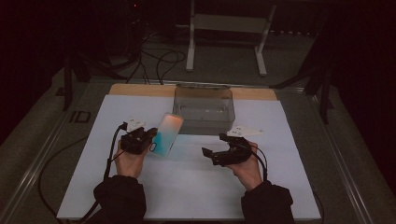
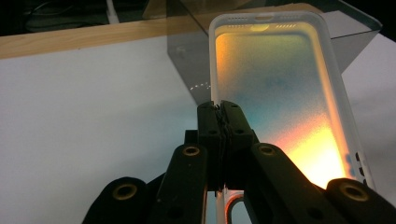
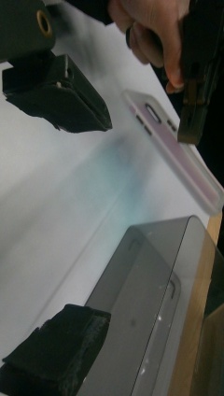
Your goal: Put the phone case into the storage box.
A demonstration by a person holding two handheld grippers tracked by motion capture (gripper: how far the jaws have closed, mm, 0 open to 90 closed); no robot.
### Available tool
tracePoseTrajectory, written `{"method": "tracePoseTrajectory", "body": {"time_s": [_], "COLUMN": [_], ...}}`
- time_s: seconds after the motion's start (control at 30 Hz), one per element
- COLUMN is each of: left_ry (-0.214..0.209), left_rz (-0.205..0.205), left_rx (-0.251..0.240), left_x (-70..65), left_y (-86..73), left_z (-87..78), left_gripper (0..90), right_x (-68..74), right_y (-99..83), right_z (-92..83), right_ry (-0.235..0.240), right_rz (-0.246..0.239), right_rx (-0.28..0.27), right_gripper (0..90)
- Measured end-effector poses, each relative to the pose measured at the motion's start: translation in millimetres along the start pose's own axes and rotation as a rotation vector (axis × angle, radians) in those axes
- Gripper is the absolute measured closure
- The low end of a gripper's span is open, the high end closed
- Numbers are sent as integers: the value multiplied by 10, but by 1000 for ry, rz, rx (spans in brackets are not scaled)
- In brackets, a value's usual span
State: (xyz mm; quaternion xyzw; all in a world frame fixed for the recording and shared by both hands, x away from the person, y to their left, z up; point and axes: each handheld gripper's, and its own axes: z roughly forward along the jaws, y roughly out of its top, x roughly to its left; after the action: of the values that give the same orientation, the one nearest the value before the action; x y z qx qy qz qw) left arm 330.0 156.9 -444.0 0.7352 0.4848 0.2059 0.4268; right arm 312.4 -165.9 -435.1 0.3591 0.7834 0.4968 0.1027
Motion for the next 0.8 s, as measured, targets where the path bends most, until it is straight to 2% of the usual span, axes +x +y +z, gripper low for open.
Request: {"method": "tracePoseTrajectory", "body": {"time_s": [0.27,0.6,0.8], "left_ry": [-12,-32,-46], "left_rz": [9,19,26], "left_rx": [-13,-25,-32], "left_x": [-79,-180,-250], "left_y": [52,106,124], "left_z": [20,46,72], "left_gripper": [891,891,891], "right_x": [69,86,110], "right_y": [58,124,198], "right_z": [79,193,245], "right_ry": [16,46,70], "right_rz": [-9,26,52], "right_rx": [5,1,-20], "right_gripper": [81,81,81]}}
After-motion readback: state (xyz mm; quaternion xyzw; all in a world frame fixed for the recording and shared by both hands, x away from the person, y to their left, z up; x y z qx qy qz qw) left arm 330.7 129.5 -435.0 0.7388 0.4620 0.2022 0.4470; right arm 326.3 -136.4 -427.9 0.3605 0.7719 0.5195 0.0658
